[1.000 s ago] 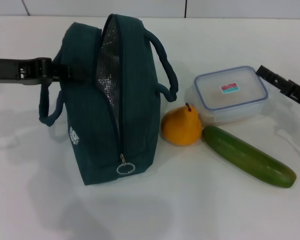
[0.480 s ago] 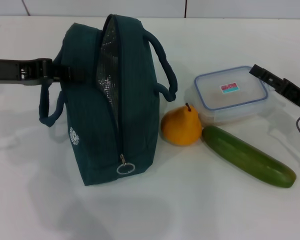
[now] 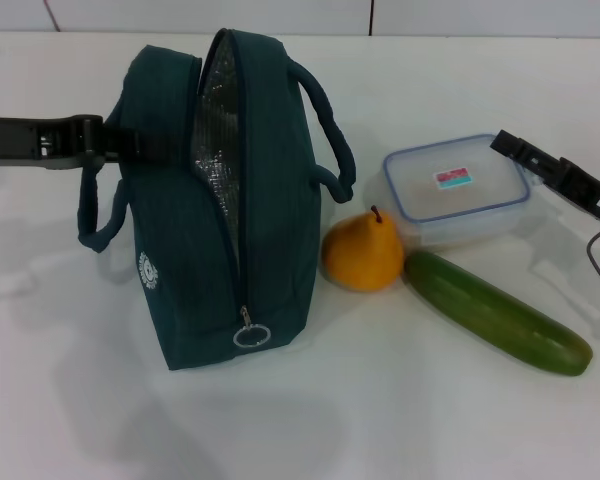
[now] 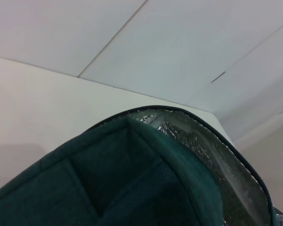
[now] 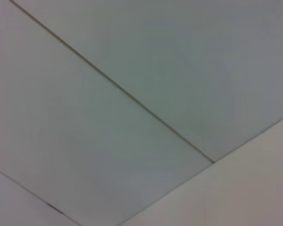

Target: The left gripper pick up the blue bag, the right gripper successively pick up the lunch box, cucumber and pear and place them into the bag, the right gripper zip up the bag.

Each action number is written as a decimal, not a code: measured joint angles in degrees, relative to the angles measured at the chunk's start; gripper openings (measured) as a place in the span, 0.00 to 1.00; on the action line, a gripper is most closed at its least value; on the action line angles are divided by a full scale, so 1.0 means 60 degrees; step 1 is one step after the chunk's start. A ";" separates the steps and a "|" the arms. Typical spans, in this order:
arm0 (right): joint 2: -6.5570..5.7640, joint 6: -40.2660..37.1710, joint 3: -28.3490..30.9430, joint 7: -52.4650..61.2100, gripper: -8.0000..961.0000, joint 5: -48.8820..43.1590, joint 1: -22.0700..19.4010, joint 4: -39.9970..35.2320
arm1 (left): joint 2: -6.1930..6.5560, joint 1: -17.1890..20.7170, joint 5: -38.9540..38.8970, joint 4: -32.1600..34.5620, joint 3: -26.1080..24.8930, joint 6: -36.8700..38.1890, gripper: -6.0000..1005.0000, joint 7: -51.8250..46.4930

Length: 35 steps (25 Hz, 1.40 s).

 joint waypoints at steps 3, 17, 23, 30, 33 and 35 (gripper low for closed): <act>0.0001 -0.0269 -0.0041 0.0172 0.89 0.0015 -0.0016 -0.0002 | 0.0001 0.0021 -0.0001 -0.0005 -0.0002 -0.0017 0.07 0.0000; 0.0001 -0.0684 -0.0059 0.0795 0.76 0.0033 -0.0010 -0.0016 | 0.0001 0.0044 -0.0021 -0.0011 -0.0007 -0.0020 0.07 0.0000; 0.0001 -0.0692 -0.0059 0.1010 0.63 0.0058 0.0005 -0.0068 | 0.0001 0.0043 -0.0025 -0.0019 -0.0007 -0.0020 0.07 0.0003; 0.0001 -0.0707 -0.0058 0.1143 0.50 0.0055 0.0076 -0.0052 | 0.0025 -0.0013 -0.0026 -0.0152 -0.0007 -0.0020 0.07 0.0044; 0.0001 -0.0708 -0.0058 0.1151 0.47 0.0042 0.0103 -0.0013 | 0.0020 -0.0027 -0.0026 -0.0153 -0.0007 -0.0028 0.07 0.0104; 0.0001 -0.0708 -0.0058 0.1164 0.45 0.0023 0.0111 -0.0011 | 0.0018 -0.0039 -0.0026 -0.0153 -0.0007 -0.0049 0.07 0.0125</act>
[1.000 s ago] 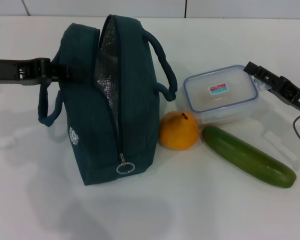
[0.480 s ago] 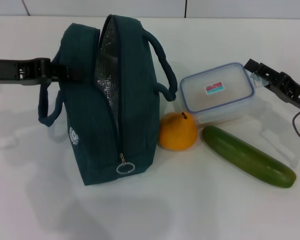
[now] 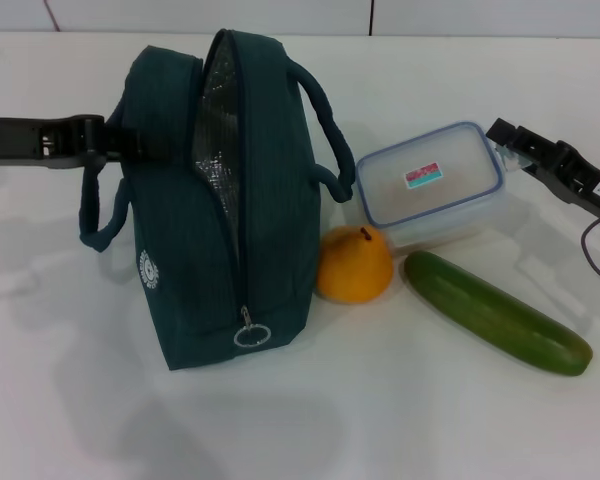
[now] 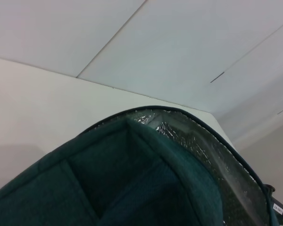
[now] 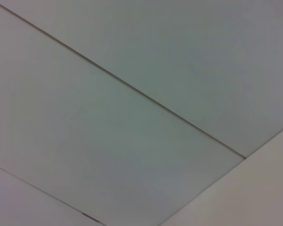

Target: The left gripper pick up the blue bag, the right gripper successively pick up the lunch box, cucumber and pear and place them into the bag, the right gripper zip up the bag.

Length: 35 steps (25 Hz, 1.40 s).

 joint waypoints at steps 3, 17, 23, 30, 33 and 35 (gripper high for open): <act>0.0000 0.0000 0.0000 0.0015 0.44 -0.0019 0.0005 0.0003 | 0.0002 -0.0004 0.0000 -0.0009 0.0000 -0.0029 0.07 0.0005; 0.0000 0.0000 0.0007 0.0184 0.11 0.0049 0.0011 0.0027 | 0.0026 -0.0065 0.0001 -0.0210 -0.0015 -0.0117 0.07 0.0126; 0.0000 -0.0140 0.0072 0.0356 0.11 0.0439 -0.0140 0.0012 | 0.0066 -0.0092 0.0001 -0.0333 -0.0028 -0.0118 0.07 0.0137; -0.0015 -0.0405 0.0088 0.0741 0.11 0.0697 -0.0417 -0.0056 | 0.0071 -0.0116 -0.0087 -0.0334 -0.0044 -0.0118 0.07 0.0142; -0.0019 -0.0441 0.0089 0.0977 0.11 0.0808 -0.0454 -0.0050 | 0.0083 -0.0123 -0.0098 -0.0334 -0.0044 -0.0158 0.07 0.0176; -0.0026 -0.0544 0.0095 0.1133 0.11 0.0910 -0.0479 -0.0014 | 0.0097 -0.0123 -0.0104 -0.0334 -0.0044 -0.0193 0.07 0.0204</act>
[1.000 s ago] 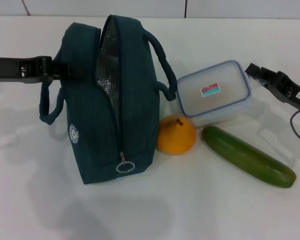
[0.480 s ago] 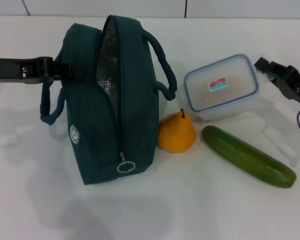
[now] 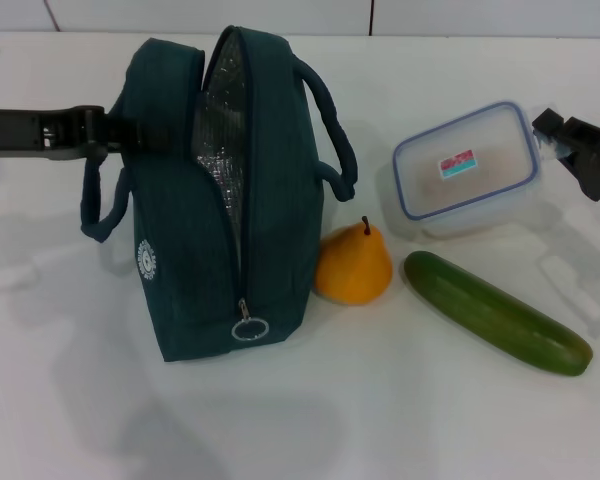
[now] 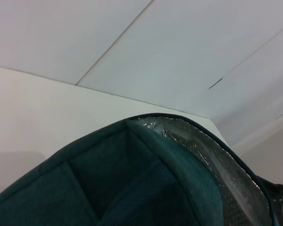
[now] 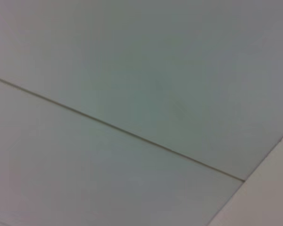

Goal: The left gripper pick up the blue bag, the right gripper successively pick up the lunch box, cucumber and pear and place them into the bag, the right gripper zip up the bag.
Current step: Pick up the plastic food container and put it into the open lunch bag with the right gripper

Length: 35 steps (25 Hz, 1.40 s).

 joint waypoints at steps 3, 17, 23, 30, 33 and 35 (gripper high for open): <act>-0.0013 -0.0052 0.0007 0.0178 0.11 0.0099 -0.0040 0.0011 | 0.0033 0.0000 -0.0008 0.0000 0.0000 -0.0035 0.07 0.0020; -0.0070 -0.0535 0.0024 0.1102 0.12 0.0821 -0.0311 -0.0077 | 0.0047 -0.0078 -0.0114 0.0000 0.0001 -0.0189 0.07 -0.0052; -0.0082 -0.0759 0.0022 0.1370 0.12 0.0988 -0.0371 -0.0091 | 0.0096 -0.0116 -0.0493 0.0001 -0.0237 -0.0189 0.07 -0.0090; -0.0032 -0.1319 0.0036 0.1814 0.12 0.1504 -0.0614 -0.0012 | 0.0045 -0.0193 -0.0525 0.0001 -0.0252 -0.0185 0.07 -0.0095; -0.0017 -0.1606 0.0037 0.1965 0.12 0.1678 -0.0642 0.0006 | 0.0052 -0.0213 -0.0525 0.0001 -0.0239 -0.0174 0.07 -0.0096; -0.0007 -0.1822 0.0037 0.2084 0.13 0.1761 -0.0643 -0.0004 | 0.0067 -0.0224 -0.0525 0.0003 -0.0219 -0.0159 0.07 -0.0110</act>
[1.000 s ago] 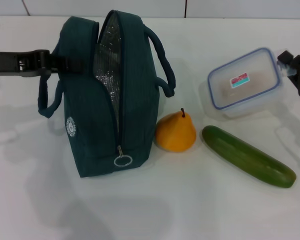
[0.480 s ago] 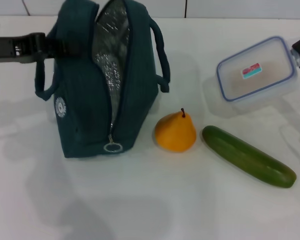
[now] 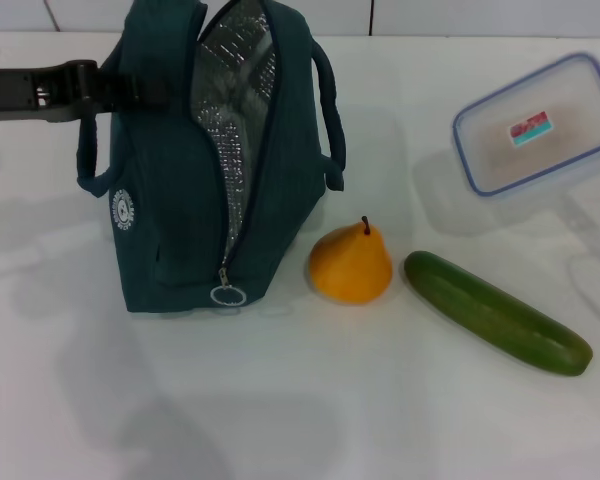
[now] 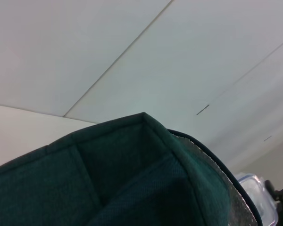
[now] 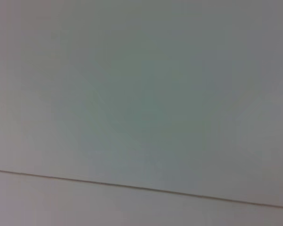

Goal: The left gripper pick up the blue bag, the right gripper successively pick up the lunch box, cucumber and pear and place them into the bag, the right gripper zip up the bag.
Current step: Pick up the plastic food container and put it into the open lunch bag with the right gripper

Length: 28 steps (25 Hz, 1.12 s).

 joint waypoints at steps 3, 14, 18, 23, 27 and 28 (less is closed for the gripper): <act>0.0018 -0.0312 -0.0001 0.0098 0.13 0.0145 0.0060 -0.0008 | 0.0020 -0.0051 0.0000 0.0004 0.0022 0.0025 0.07 -0.0029; 0.0018 -0.0654 0.0000 0.0233 0.13 0.0371 0.0627 -0.0115 | 0.0039 -0.0293 0.0008 -0.0636 0.0060 0.0060 0.07 -0.0309; 0.0017 -0.0775 0.0000 0.0232 0.13 0.0432 0.0976 -0.0197 | 0.0115 -0.0424 0.0079 -0.0964 0.0027 0.0047 0.07 -0.0309; 0.0028 -0.0913 -0.0020 0.0310 0.13 0.0434 0.1603 -0.0212 | 0.0133 -0.0483 0.0113 -0.0988 0.0054 0.0026 0.07 -0.0308; 0.0033 -0.1008 -0.0074 0.0338 0.14 0.0437 0.2255 -0.0219 | 0.0145 -0.0494 0.0199 -0.0997 0.0057 -0.0002 0.07 -0.0308; 0.0033 -0.1022 -0.0076 0.0355 0.14 0.0437 0.2404 -0.0218 | 0.0145 -0.0494 0.0199 -0.0997 0.0057 -0.0002 0.07 -0.0308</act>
